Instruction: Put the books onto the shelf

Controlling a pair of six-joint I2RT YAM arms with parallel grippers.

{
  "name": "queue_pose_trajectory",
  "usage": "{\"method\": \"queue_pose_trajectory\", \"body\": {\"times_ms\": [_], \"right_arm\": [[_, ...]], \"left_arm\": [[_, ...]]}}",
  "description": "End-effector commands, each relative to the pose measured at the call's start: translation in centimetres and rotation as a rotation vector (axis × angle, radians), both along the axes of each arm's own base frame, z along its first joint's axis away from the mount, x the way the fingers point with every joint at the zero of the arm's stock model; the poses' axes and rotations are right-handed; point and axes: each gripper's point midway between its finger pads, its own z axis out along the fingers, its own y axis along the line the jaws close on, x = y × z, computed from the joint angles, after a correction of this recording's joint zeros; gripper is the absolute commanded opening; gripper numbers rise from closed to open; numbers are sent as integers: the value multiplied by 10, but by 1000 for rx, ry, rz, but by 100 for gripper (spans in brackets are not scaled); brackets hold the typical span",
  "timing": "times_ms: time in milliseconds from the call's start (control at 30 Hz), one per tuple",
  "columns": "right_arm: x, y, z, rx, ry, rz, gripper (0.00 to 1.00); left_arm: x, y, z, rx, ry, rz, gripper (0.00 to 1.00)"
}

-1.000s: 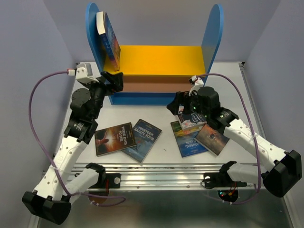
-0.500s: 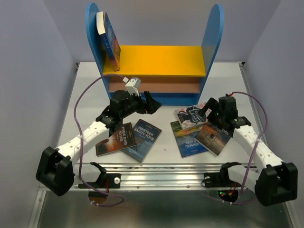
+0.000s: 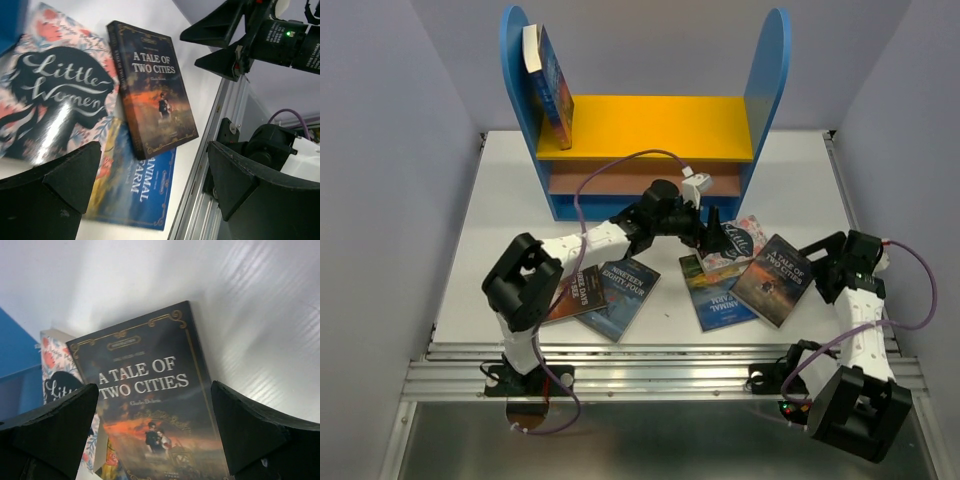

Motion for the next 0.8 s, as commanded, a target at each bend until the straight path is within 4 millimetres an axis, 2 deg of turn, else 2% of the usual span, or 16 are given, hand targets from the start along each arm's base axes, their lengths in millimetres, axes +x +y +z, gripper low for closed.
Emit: {"method": "queue_pose_trajectory", "body": {"times_ms": [0,67,100,167,300,367,400,467,600,767], "right_arm": [[-1,6,-13,83,-8,33,100],[3,10,-18,110,-23,53,100],[1,12,-24,121,-9,58,100],[0,15,-30,136,-3,69,100],[0,23,-40,180,-10,99,100],[0,26,-43,191,-10,109,100],[0,28,-44,196,-13,118,100],[-1,32,-48,211,-13,136,100],[2,37,-51,223,-30,173,100],[9,47,-50,265,-66,248,99]], "left_arm": [[-24,-40,16,-19,-49,-142,99],[-33,-53,9,8,-43,-168,99],[-34,-56,-4,32,-24,-172,99],[-35,-64,-7,36,-12,-179,99],[-39,-79,-37,116,4,-185,99],[-36,-83,-50,168,16,-169,99],[-37,-84,-65,196,33,-172,99],[-34,-85,-76,235,44,-142,99],[-23,-81,-85,282,32,-84,99],[-24,-86,-101,313,57,-96,99]]}}
